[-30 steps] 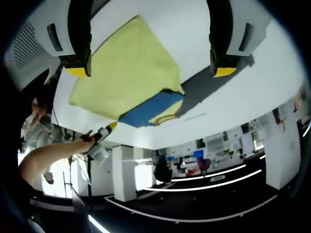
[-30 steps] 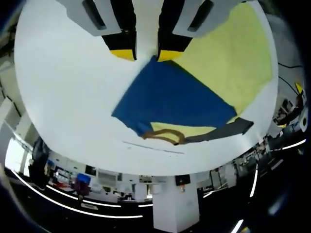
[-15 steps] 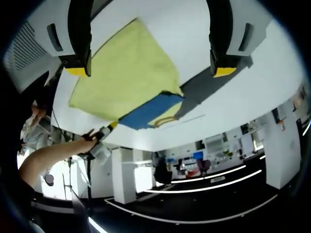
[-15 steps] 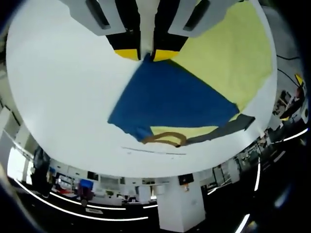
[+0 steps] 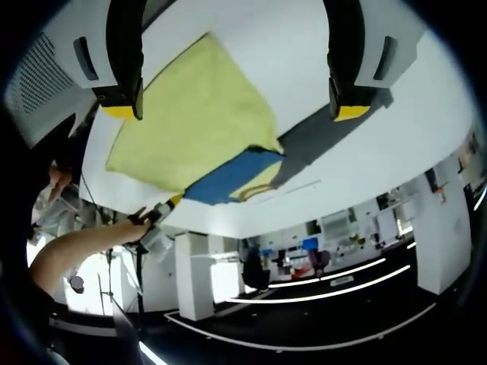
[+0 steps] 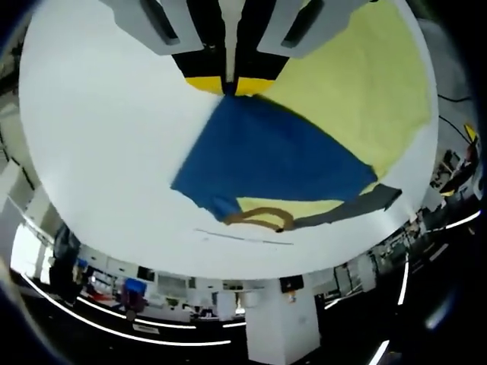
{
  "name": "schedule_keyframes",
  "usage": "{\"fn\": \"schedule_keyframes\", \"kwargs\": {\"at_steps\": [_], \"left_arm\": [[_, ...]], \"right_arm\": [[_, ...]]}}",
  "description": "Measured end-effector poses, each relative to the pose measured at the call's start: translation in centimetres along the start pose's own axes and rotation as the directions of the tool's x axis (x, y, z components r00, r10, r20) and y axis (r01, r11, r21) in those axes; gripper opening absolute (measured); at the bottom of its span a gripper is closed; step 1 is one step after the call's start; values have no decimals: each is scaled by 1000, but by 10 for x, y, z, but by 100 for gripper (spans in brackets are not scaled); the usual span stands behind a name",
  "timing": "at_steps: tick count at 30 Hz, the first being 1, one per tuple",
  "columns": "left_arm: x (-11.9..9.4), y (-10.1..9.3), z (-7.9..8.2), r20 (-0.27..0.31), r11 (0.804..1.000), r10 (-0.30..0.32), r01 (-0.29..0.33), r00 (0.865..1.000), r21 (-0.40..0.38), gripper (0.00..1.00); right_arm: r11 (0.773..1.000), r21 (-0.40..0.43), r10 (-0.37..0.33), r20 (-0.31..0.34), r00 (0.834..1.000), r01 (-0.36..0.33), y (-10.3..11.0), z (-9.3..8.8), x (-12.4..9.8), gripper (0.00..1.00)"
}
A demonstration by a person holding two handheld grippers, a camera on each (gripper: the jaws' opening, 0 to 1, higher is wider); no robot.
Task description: Fold the garment on the visible template until the final outline fits inside the template.
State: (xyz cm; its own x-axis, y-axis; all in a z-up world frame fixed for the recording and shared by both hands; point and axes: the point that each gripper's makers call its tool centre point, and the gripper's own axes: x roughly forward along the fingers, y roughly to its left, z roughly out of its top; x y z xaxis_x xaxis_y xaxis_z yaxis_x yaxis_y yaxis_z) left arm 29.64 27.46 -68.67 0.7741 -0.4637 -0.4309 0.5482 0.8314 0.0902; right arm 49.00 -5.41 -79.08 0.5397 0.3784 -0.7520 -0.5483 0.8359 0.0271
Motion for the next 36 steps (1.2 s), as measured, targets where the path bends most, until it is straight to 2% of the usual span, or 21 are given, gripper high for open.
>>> {"fn": "schedule_keyframes", "kwargs": {"at_steps": [22, 29, 31, 34, 36], "left_arm": [[-3, 14, 1, 15, 999, 22, -22, 1000, -26, 99], [-4, 23, 0, 10, 998, 40, -40, 999, -45, 99], [-4, 26, -1, 7, 998, 45, -45, 999, -53, 99], [-4, 30, 0, 10, 997, 50, -49, 999, -66, 99], [-4, 32, 2, 13, 996, 54, -53, 998, -74, 99]], "right_arm": [[999, 39, 13, -8, 1000, -13, -24, -10, -6, 0], [995, 100, 15, 7, 1000, -15, -29, -10, -10, 0], [993, 113, 27, 36, 999, -31, -26, -5, -13, 3], [992, 111, 44, 81, 996, -53, -23, 4, -18, 17], [992, 102, 62, 114, 992, -74, -18, 12, -24, 30]]}}
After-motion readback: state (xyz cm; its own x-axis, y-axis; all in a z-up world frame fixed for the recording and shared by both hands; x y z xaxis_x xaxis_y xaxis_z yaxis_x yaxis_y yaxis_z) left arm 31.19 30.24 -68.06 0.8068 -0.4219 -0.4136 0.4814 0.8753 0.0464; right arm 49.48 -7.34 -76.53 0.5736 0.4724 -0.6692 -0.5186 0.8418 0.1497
